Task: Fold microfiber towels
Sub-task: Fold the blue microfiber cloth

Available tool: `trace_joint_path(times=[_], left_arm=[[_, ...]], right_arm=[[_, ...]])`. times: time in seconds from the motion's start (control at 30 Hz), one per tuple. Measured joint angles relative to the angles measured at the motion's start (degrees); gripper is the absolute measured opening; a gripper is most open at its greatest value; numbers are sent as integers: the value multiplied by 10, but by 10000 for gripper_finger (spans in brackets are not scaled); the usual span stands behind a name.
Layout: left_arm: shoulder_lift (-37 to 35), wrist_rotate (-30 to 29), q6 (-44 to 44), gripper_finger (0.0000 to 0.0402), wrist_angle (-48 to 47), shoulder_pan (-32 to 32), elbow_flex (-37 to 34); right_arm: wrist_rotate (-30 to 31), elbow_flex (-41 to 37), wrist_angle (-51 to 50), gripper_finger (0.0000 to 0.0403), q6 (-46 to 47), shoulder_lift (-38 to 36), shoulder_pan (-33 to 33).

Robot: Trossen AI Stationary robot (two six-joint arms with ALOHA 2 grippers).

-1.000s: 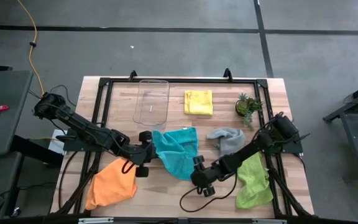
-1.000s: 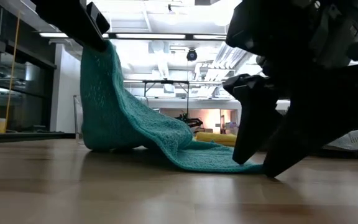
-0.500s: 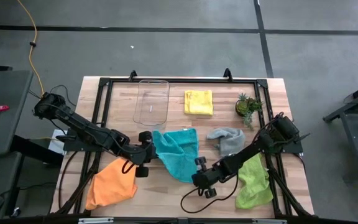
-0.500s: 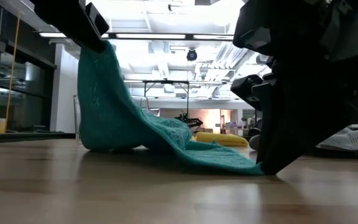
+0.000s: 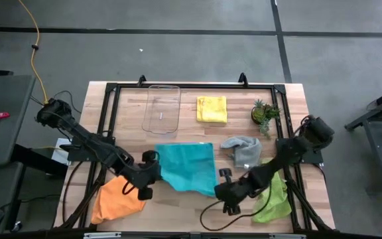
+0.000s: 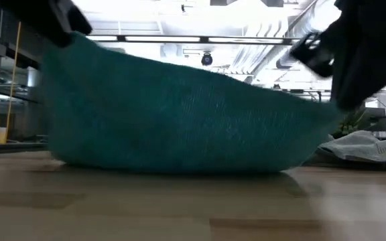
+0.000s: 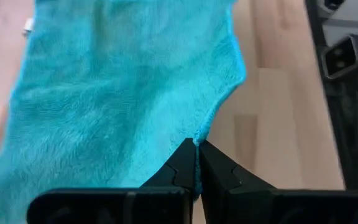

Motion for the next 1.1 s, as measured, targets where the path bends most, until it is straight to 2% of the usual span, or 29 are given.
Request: trace_joint_path(times=[0.17,0.3,0.37,0.43,0.53,0.77,0.93,1.1], left_arm=[[10,-24,-23,0,10,-26,0],[1,-86,-27,0,22,-30,1],[-5,-103,-32,0,16,-32,-1],[-5,-99,-47,0,23,-36,0],[1,-71,-72,0,34,-52,0],[44,-36,-134,0,77,-106,0],[92,-22,-165,0,136,-138,0],[125,-4,-178,0,186,-151,0]], right_arm=[[89,1,2,0,19,-70,37],[177,1,3,0,23,-121,60],[199,1,3,0,25,-135,67],[193,1,-4,0,42,-138,74],[150,1,-5,0,81,-130,79],[80,1,5,0,164,-66,100],[58,1,34,0,215,-22,121],[52,1,62,0,228,-18,132]])
